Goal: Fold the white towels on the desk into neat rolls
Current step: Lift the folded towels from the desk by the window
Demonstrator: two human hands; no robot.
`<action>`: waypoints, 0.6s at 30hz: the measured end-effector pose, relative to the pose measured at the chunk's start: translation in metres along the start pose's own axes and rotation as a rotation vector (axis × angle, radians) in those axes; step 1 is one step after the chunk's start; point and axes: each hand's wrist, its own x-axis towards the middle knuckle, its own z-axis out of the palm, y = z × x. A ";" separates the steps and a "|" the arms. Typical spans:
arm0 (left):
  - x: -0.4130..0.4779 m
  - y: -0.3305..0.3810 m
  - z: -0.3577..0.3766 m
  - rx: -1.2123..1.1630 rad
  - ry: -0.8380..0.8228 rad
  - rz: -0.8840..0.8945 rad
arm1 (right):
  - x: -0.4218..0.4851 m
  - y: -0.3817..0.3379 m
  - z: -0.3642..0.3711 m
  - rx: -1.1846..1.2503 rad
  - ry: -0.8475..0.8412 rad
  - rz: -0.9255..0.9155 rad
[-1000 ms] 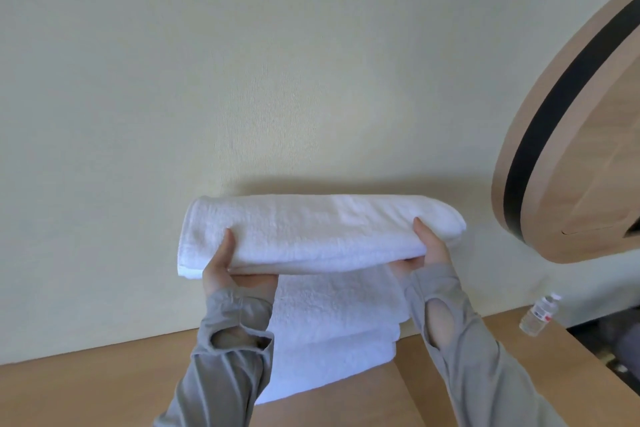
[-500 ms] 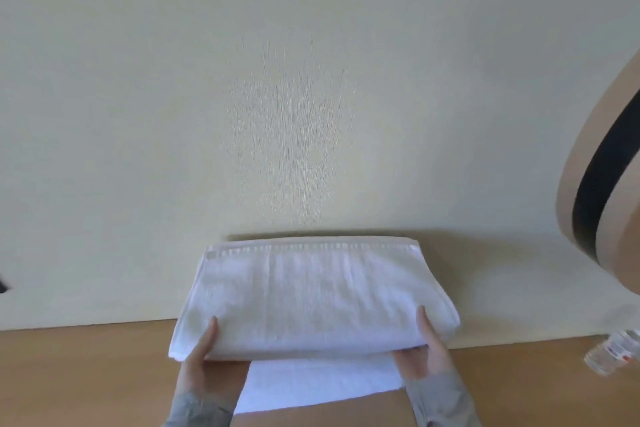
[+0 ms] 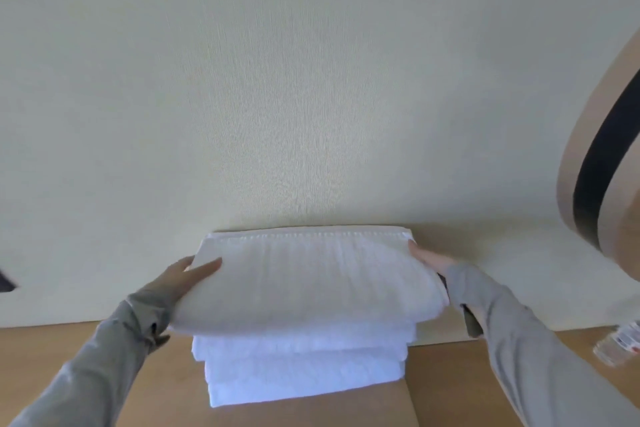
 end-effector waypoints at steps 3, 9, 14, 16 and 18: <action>-0.011 0.016 0.002 0.038 0.098 0.183 | -0.002 -0.010 0.008 0.007 0.105 -0.190; -0.034 0.031 -0.003 -0.117 0.188 0.358 | -0.007 -0.026 0.006 0.106 0.284 -0.595; -0.015 0.002 -0.001 -0.026 0.211 0.148 | 0.016 0.002 0.016 0.024 0.254 -0.401; -0.011 -0.014 0.006 -0.027 0.190 0.033 | 0.025 0.018 0.022 0.000 0.253 -0.316; -0.008 -0.023 0.007 -0.059 0.186 -0.009 | 0.027 0.022 0.024 0.018 0.262 -0.299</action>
